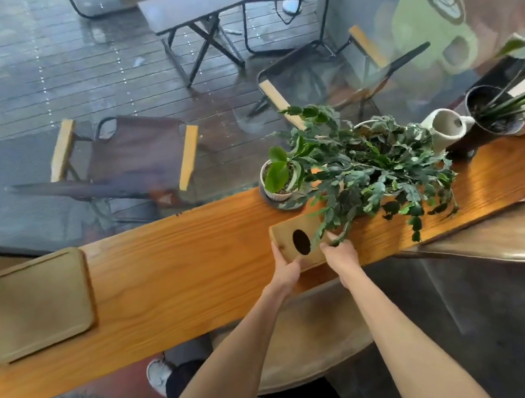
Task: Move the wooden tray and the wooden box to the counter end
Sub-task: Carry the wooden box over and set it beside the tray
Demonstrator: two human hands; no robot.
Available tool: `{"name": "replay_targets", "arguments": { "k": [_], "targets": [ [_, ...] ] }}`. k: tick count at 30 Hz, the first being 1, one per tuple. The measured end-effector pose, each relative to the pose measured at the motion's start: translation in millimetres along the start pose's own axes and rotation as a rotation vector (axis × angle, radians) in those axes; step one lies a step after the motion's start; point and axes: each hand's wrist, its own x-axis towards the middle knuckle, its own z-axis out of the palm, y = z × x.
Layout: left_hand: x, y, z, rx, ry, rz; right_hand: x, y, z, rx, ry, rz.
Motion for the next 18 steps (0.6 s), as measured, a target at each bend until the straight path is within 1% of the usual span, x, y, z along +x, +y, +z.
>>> {"name": "replay_targets", "arguments": {
  "k": [2, 5, 7, 11, 13, 15, 18],
  "targets": [
    [8.0, -16.2, -31.4, 0.034, 0.067, 0.051, -15.7, -5.8, 22.1, -0.040, -0.010, -0.050],
    [-35.6, -7.0, -82.6, 0.076, 0.225, 0.103, -50.6, -18.1, 65.3, -0.089, -0.084, -0.192],
    [-61.7, -6.5, -121.3, 0.072, 0.347, 0.159, -79.3, -26.4, 99.4, -0.060, -0.141, -0.232],
    [-119.3, -19.5, -213.2, -0.019, 0.525, 0.244, -141.9, -37.9, 173.2, -0.027, -0.345, -0.282],
    [-148.3, -33.2, -268.4, -0.074, 0.560, 0.227, -175.5, -44.6, 209.3, 0.006, -0.453, -0.294],
    [-171.3, -55.0, -327.8, -0.164, 0.552, 0.175, -207.9, -51.1, 245.3, -0.002, -0.554, -0.323],
    [-215.4, -77.0, -394.9, -0.328, 0.456, 0.130, -255.5, -59.2, 299.2, -0.031, -0.707, -0.388]
  ]
}}
